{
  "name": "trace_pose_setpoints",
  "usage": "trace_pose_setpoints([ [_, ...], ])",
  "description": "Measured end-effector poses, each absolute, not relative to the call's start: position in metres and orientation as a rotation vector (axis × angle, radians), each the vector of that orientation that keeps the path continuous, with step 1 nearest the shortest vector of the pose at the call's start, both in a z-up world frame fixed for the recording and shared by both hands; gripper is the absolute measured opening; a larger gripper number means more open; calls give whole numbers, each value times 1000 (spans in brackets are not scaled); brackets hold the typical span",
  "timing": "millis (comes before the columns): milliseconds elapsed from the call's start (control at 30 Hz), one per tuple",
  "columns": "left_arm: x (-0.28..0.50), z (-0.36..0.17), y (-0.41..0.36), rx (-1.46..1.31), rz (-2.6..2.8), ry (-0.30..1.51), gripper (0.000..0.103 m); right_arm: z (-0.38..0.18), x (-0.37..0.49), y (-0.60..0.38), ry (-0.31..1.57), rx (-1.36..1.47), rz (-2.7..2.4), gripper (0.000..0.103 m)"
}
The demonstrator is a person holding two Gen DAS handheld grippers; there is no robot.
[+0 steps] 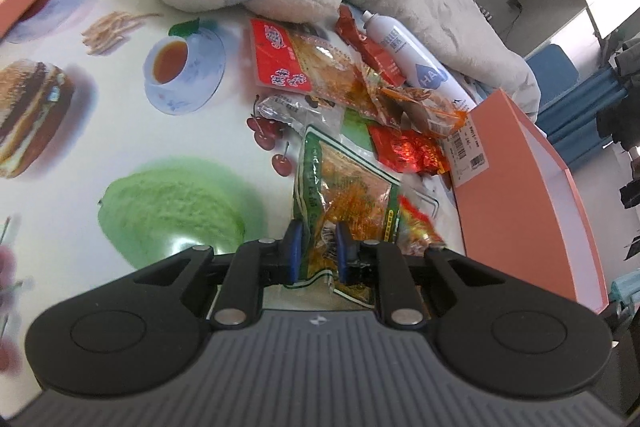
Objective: Organize snacks
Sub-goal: 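Carry the green-printed bag and meat strip pack over the pink box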
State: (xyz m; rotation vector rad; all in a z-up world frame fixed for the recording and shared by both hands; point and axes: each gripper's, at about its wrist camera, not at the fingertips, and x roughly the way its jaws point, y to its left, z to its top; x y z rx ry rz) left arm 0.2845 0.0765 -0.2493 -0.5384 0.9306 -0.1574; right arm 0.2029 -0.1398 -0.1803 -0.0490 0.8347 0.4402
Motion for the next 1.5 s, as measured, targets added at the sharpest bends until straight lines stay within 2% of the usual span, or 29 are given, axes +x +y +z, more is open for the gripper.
trace_pose_setpoints([
  [300, 254, -209, 64, -473, -78, 864, 20, -145, 185, -169, 779, -11, 412, 61],
  [967, 263, -60, 17, -359, -136, 643, 20, -21, 192, -236, 508, 30, 354, 61],
  [1233, 281, -11, -29, -336, -226, 576, 20, 19, 202, -274, 403, 23, 293, 61],
  [1400, 306, 4, -81, -304, -309, 618, 20, 35, 206, -314, 376, 40, 222, 61],
  [1500, 325, 0, -113, -295, -357, 669, 20, 29, 219, -340, 423, 54, 180, 61],
])
